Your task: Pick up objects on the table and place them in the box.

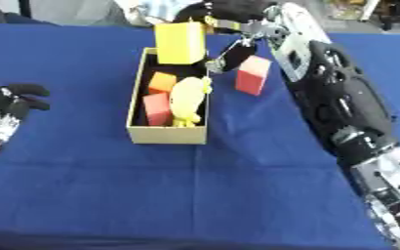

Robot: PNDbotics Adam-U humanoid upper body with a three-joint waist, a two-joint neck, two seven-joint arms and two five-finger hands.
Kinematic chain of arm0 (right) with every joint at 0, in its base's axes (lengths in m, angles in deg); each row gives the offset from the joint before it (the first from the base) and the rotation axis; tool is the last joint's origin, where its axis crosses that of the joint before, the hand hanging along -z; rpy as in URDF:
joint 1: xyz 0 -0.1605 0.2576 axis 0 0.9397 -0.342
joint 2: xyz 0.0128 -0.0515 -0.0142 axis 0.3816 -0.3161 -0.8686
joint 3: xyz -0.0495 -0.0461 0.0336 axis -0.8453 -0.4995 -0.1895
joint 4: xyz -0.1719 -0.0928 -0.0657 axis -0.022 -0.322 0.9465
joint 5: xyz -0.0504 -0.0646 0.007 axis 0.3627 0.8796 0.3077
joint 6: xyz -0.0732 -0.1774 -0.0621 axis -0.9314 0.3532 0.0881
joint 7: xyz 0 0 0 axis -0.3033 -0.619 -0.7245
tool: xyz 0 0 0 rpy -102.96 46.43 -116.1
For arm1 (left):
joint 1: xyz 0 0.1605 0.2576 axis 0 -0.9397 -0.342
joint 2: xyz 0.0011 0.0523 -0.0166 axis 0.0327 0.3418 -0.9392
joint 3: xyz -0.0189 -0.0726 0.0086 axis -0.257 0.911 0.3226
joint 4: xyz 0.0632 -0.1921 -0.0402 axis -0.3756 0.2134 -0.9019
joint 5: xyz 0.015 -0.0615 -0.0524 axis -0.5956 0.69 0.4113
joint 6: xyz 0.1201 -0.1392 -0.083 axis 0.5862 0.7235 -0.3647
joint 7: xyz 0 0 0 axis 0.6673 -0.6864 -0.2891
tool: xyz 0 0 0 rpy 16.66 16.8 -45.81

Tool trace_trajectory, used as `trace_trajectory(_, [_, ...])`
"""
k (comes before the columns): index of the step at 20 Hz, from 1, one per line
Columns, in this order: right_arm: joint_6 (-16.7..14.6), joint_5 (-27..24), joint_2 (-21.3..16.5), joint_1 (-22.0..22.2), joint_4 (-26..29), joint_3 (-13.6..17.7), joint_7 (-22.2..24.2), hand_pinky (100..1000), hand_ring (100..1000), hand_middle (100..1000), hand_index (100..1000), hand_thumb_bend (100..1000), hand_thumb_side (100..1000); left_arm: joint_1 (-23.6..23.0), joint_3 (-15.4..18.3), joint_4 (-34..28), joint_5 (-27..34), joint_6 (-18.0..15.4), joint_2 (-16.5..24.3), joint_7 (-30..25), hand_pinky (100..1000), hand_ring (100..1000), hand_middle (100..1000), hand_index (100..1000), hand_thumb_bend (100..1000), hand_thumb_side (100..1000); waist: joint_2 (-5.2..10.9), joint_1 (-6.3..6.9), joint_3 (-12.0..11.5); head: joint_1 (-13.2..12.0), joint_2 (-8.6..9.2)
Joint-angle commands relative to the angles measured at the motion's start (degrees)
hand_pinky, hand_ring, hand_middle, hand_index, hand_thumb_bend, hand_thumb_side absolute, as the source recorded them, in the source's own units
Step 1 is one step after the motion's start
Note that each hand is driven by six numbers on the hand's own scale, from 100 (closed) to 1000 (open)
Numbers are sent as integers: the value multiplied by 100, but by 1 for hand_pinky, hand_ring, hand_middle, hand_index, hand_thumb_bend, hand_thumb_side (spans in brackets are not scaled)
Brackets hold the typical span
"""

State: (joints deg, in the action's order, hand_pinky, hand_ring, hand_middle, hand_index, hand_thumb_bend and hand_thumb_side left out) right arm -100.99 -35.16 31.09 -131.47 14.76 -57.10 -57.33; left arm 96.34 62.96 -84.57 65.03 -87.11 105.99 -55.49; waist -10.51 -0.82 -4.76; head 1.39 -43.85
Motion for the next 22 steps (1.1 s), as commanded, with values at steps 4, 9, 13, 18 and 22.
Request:
trace_trajectory(4, [-157,1110,350,-193,-472,336,-215,877,965,960,1000,100,243,106,-27,-91,26,-16,35,-69,836,710,742,840,100,789,-53,10,-164,141,-27])
trace_trajectory(9, [-182,1954,501,-197,-614,405,-567,888,985,984,1000,100,291,111,-33,-95,34,-27,11,-87,837,711,743,840,100,791,-79,26,-270,208,-27])
trace_trajectory(13, [-138,2537,547,-173,-740,435,-753,898,1000,1000,1000,100,347,109,-35,-92,39,-35,-2,-108,837,711,743,841,100,792,-75,25,-297,259,-27])
trace_trajectory(18, [-12,3136,544,-172,-779,451,-929,906,1000,1000,1000,100,503,100,-25,-88,46,-41,0,-124,838,712,744,841,100,793,-59,20,-310,293,-27])
trace_trajectory(22, [-8,3425,530,-193,-766,427,-1061,915,1000,1000,1000,114,556,93,-18,-84,50,-44,4,-132,838,712,744,842,100,793,-46,10,-305,304,-27])
